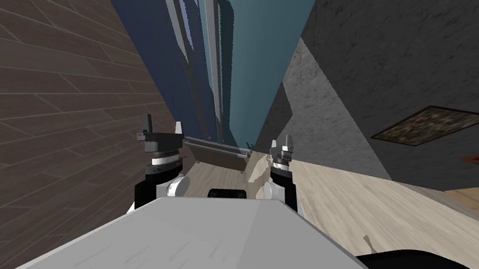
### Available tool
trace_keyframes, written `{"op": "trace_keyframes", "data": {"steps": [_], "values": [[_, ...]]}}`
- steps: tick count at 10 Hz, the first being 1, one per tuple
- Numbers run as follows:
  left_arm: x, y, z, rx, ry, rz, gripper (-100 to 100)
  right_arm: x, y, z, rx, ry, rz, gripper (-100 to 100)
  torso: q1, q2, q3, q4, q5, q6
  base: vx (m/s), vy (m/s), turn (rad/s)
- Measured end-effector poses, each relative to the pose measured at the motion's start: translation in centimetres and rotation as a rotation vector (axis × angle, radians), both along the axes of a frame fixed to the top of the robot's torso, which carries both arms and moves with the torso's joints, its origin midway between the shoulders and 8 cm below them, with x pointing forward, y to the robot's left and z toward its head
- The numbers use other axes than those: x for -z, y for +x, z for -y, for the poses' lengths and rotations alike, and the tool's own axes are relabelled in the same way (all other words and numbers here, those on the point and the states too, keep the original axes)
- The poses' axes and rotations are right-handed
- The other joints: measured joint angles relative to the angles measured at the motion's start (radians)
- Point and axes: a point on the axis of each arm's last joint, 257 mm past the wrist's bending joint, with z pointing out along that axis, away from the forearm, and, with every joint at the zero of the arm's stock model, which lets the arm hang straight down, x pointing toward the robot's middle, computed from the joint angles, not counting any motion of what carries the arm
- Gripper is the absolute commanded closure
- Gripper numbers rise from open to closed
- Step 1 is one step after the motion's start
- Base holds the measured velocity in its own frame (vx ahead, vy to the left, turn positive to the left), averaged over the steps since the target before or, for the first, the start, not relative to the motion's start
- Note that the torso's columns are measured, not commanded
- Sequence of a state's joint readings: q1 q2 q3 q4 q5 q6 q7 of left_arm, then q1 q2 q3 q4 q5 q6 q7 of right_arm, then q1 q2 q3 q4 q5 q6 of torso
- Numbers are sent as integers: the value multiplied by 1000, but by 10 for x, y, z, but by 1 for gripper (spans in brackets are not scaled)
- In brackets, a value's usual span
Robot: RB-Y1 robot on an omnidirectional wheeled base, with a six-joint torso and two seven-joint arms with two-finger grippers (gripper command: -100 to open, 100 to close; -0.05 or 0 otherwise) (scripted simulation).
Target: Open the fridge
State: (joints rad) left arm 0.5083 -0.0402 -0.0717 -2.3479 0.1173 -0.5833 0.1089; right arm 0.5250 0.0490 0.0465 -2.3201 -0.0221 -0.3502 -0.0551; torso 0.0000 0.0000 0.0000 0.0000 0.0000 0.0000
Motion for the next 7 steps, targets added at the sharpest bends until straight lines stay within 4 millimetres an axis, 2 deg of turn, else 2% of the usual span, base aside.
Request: {"op": "trace_keyframes", "data": {"steps": [2, 7], "values": [[0, 0, 0, 0, 0, 0, 0, 0, 0, 0, 0, 0, 0, 0, 0, 104, -209, 105, 0, 0, 0, 0, 0], [0, 0, 0, 0, 0, 0, 0, 0, 0, 0, 0, 0, 0, 0, 0, 470, -939, 470, 0, 0, 0, 0, 0]]}}
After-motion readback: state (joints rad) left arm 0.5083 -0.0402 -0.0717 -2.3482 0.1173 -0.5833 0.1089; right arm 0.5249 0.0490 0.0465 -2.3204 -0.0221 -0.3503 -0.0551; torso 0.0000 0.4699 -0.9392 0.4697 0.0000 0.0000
